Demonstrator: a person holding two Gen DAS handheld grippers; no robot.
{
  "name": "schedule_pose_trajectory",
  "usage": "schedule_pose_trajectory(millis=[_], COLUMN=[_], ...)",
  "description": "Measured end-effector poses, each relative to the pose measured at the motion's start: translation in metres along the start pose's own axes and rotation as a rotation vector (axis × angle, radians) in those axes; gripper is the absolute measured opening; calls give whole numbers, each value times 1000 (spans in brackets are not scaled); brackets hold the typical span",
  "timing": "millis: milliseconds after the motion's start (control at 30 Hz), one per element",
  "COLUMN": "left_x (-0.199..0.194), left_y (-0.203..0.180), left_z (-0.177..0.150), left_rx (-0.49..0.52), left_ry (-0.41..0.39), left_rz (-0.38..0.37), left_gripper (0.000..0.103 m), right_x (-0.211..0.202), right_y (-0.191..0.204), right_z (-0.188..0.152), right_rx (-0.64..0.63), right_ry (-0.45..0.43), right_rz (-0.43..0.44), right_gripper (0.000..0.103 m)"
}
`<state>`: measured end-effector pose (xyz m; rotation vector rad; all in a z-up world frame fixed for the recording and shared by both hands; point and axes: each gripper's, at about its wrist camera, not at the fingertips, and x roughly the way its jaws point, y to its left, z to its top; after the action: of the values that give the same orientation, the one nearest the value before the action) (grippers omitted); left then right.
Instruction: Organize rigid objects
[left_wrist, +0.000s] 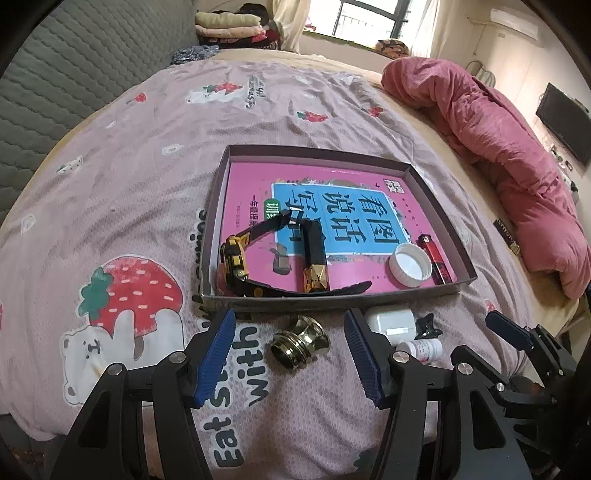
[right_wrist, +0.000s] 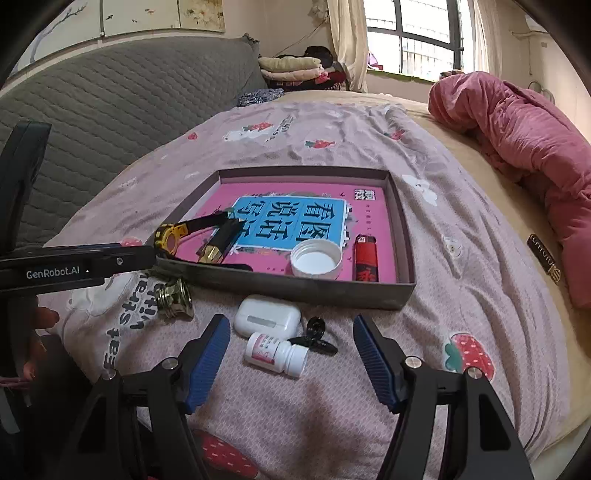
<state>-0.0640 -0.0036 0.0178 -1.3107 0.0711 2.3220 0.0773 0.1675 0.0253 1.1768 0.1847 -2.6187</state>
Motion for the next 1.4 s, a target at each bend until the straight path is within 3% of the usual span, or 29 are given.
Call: schedule_pose_trajectory(millis=[667, 1100, 1400], left_x=[10, 28, 41], left_y=[-6, -6, -18], left_z=[-17, -20, -8], left_rx=[14, -49, -89], left_ry=[66, 106, 108], left_rz=[20, 36, 113], left_gripper=[63, 63, 63], right_x=[13, 31, 36], right_y=[10, 5, 4], right_z=[-13, -21, -23], right_rx=[-30, 10, 26], right_ry=[84, 147, 161], right_rz=[11, 24, 30], right_gripper=[69, 69, 69])
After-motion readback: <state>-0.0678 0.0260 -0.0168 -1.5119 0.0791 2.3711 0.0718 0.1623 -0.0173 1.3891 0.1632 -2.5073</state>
